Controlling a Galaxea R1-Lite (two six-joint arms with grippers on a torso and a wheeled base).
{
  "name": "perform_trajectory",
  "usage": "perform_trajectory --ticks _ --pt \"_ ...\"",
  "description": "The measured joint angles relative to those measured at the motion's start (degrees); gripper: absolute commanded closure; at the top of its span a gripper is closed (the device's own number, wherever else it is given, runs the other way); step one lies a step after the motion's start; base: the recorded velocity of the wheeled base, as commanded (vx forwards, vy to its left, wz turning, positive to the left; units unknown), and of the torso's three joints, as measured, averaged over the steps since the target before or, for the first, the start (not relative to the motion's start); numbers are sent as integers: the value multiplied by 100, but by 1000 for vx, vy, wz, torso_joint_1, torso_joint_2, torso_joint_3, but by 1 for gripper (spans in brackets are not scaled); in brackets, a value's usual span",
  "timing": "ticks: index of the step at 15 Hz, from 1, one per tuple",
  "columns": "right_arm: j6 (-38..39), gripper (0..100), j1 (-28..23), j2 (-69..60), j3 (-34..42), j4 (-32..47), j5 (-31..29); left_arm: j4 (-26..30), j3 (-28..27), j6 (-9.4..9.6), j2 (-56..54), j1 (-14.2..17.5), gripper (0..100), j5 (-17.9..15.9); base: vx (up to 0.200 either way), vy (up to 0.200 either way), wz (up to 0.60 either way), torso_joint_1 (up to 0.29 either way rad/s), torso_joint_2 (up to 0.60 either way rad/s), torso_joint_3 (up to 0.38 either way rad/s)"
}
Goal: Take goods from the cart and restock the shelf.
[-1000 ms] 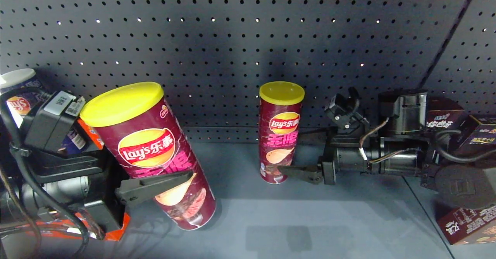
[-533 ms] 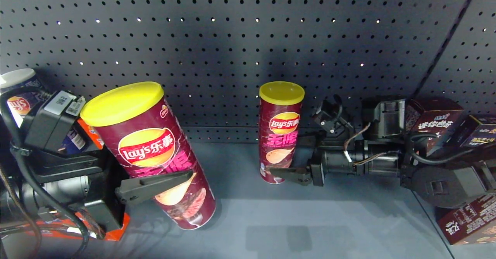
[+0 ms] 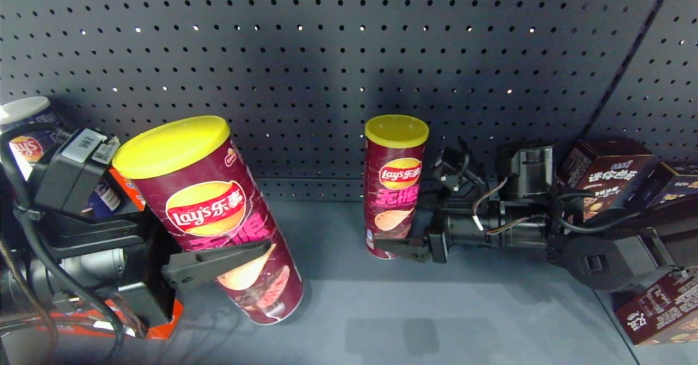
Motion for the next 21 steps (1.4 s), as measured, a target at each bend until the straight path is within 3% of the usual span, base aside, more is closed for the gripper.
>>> perform_trajectory --ticks 6,7,12,21 --pt "13 0 88 195 -279 -1 -5 0 2 -1 -2 17 100 2 0 0 0 0 0 0" --pt "18 100 116 234 -306 -15 4 0 2 0 -2 57 100 -6 0 0 0 0 0 0" --pt "16 100 210 289 -277 -37 -38 0 22 0 -13 154 100 -11 0 0 0 0 0 0" --pt "35 100 358 -478 230 18 -752 -2 40 -1 -22 151 100 -9 0 0 0 0 0 0"
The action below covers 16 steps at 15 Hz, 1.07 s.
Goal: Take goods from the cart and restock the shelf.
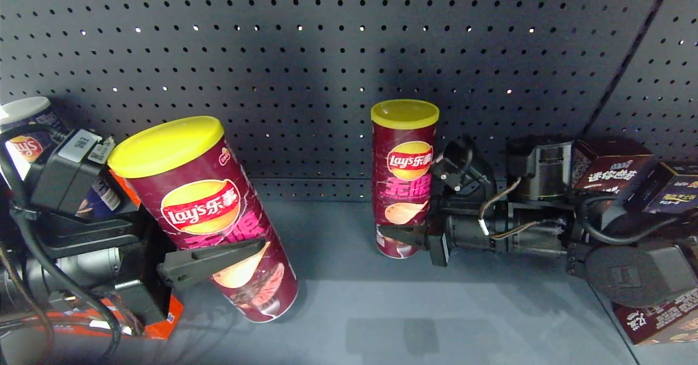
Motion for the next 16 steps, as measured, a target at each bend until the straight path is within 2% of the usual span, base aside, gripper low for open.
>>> perform_trajectory --ticks 2,5,10,16 --pt "87 100 127 -262 59 -2 -217 2 0 0 0 -2 100 -2 0 0 0 0 0 0" --pt "416 100 564 -683 436 -49 -1053 -4 0 1 -2 -5 100 11 0 0 0 0 0 0" --pt "655 100 1410 -1193 1553 -1103 -2086 -33 -9 39 -2 -29 100 11 0 0 0 0 0 0" --pt "873 100 1822 -1485 2608 -2110 -2239 -74 -2 55 -2 -61 100 9 0 0 0 0 0 0"
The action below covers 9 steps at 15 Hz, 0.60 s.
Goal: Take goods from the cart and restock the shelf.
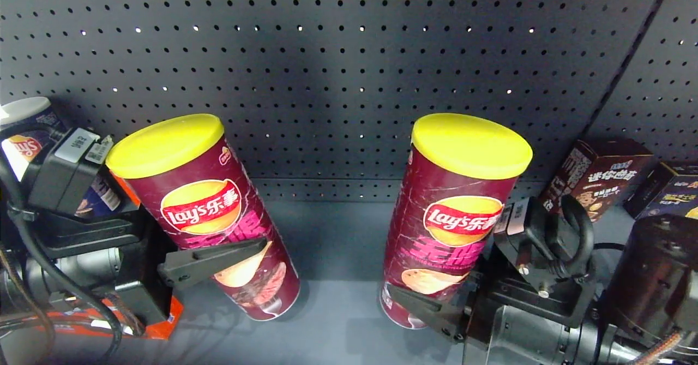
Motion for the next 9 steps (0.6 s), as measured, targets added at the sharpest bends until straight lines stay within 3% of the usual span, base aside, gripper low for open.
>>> perform_trajectory --ticks 9 --pt "33 100 57 451 983 -1429 77 5 13 -18 -50 -366 100 391 0 0 0 0 0 0"
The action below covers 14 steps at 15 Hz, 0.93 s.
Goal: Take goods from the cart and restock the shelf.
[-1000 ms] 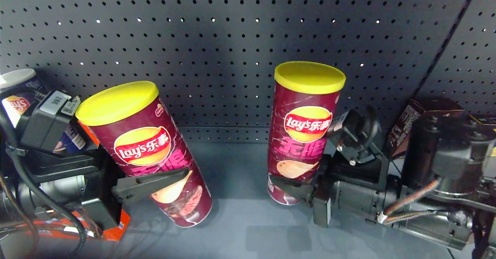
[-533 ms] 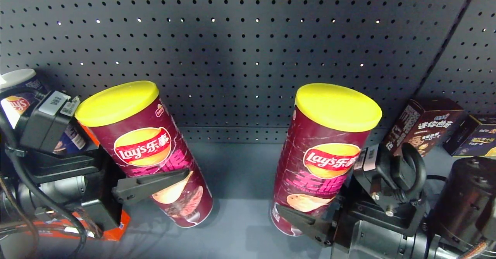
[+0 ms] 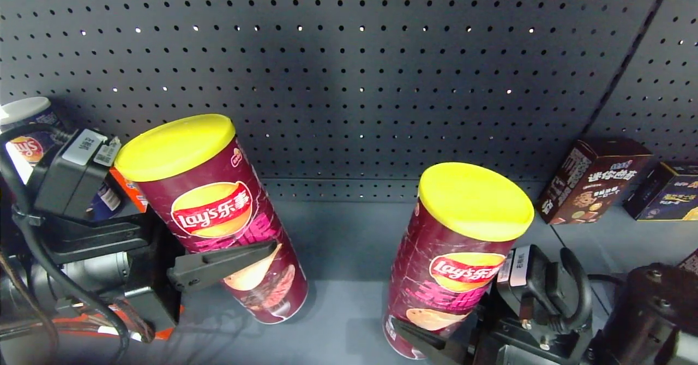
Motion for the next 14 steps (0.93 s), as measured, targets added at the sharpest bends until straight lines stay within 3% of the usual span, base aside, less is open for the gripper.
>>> perform_trajectory --ticks 14 --pt "-57 100 -41 535 322 -503 413 1 30 -2 33 7 100 68 0 0 0 0 0 0"
